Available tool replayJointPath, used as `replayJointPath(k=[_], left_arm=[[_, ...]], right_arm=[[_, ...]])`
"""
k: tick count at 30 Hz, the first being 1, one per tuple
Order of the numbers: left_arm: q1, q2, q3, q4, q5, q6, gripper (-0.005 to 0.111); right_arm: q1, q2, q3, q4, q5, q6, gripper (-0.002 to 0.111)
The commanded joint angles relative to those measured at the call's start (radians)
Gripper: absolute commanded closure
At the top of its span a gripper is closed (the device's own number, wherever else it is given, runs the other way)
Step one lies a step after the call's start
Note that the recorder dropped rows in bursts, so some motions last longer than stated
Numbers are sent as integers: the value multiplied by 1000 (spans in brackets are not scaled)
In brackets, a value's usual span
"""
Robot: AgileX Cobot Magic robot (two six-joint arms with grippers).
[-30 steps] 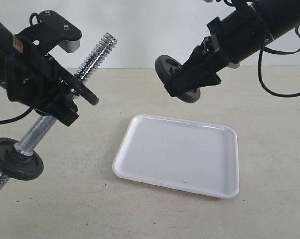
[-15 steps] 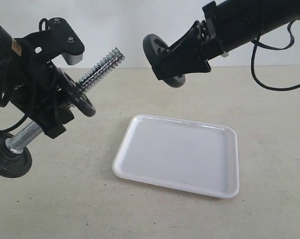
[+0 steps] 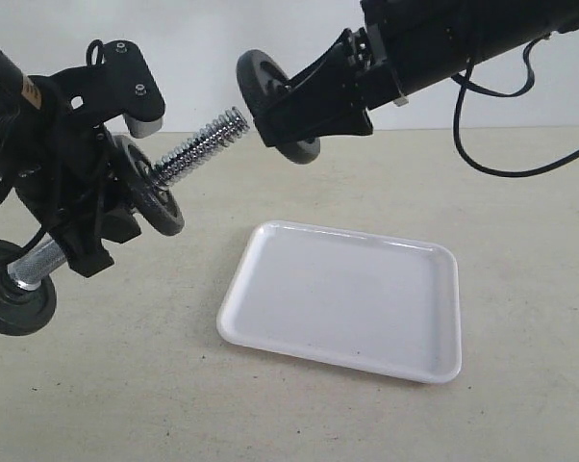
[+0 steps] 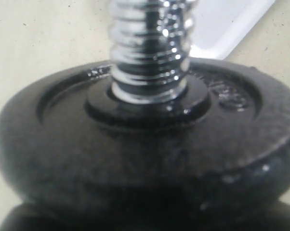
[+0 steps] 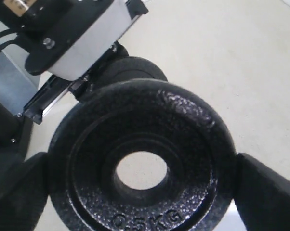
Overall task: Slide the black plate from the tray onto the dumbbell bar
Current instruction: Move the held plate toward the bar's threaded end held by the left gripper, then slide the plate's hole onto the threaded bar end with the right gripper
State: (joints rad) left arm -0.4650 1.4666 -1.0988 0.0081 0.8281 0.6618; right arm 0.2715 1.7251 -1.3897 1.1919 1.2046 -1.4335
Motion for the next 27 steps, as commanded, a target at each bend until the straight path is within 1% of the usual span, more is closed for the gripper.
replayJointPath(k=[1,5,12,24,27], left_arm=[[0,-57,-41,34,-76,37,102],[0,-57,-41,34,-76,92,102],[0,-57,-41,34,-85,118,102],[0,-57,-41,34,-132,126,102],[0,-57,-41,11,-142,126,102]], right_arm=[[7,-21,-7,77,16,-16,108],[7,-21,-7,77,16,-16,108],[7,-18,-7,75,16,-14,108],[7,-18,-7,73,16,-9,108],[7,-18,-7,73,16,-9,108]])
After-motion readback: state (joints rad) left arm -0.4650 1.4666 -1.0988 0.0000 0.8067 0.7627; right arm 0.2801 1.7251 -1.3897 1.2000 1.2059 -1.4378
